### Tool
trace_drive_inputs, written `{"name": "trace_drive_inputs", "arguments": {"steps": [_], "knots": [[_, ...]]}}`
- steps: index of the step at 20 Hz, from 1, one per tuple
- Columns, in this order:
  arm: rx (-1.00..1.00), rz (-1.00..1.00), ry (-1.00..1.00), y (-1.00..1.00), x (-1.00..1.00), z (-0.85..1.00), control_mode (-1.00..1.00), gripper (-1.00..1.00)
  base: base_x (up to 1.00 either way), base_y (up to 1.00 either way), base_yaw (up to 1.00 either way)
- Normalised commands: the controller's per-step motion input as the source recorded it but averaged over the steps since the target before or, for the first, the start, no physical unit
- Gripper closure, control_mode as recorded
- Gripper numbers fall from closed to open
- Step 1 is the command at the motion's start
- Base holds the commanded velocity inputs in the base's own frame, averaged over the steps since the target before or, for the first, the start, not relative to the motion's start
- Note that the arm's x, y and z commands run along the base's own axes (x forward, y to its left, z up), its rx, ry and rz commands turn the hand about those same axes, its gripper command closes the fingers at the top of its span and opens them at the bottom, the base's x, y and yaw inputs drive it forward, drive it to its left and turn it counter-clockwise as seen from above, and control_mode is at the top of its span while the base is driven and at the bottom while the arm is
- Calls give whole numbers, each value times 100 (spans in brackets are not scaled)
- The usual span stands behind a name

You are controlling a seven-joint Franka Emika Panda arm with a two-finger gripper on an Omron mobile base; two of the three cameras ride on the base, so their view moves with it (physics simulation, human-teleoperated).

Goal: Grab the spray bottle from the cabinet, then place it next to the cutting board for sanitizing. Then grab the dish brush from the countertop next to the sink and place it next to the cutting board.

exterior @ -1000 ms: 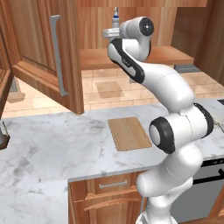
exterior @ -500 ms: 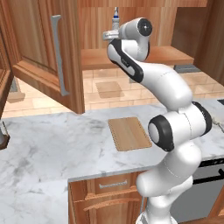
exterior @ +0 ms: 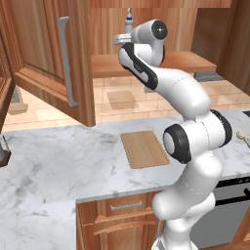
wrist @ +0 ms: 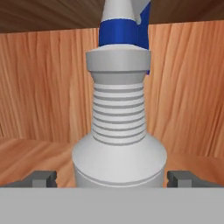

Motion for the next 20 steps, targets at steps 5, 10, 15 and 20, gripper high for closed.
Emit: {"name": "trace_drive_inputs", "arguments": {"steps": [5,10,15,20], "knots": [[0,0,3,0,19,-5,-100,-100,0,0,0],[0,0,2,0,12,-3,-100,-100,0,0,0],[0,0,1,2,7,-5,-100,100,0,0,0],[4,-1,-1,0,-1,0,-100,100,0,0,0]]}}
